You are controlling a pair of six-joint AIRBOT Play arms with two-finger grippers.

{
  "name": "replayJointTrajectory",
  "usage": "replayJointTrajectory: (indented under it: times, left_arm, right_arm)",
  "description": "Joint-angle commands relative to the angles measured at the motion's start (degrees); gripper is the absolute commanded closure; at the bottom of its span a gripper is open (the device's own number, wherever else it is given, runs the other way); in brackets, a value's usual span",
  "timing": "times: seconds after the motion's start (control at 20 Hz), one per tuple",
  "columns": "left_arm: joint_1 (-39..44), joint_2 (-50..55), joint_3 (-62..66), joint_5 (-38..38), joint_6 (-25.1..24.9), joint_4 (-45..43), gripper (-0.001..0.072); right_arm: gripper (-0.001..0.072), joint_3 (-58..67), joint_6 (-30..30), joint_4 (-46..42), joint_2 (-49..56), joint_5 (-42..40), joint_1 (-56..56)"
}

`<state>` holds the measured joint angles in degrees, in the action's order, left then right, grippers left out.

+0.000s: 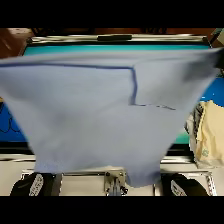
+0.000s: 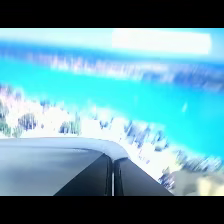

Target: Fold the shirts.

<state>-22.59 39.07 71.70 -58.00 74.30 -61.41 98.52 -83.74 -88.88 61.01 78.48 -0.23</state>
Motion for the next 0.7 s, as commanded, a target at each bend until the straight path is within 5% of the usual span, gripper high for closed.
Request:
replayJointTrajectory:
  times: [0.0, 0.3, 0.5, 0.65]
  left_arm:
    - [4.0, 15.8, -4.2, -0.9, -0.7, -0.5, 0.0678]
    - [13.4, 42.2, 6.8, 11.6, 0.9, -0.5, 0.0678]
    - [14.7, 50.0, 10.5, 22.1, 2.3, -0.6, 0.0677]
    - [14.2, 53.5, 10.4, 22.1, 3.6, -0.6, 0.0677]
  right_arm:
    - [0.0641, -5.4, -3.3, 4.7, 16.6, -6.3, 0.1]
    - [0.0640, -5.4, -3.3, 19.0, 35.5, -27.3, 0.1]
    - [0.0641, -5.4, -3.3, 13.7, 37.6, -37.9, -0.1]
    - [0.0641, -5.4, -3.3, 7.1, 37.6, -40.4, -0.1]
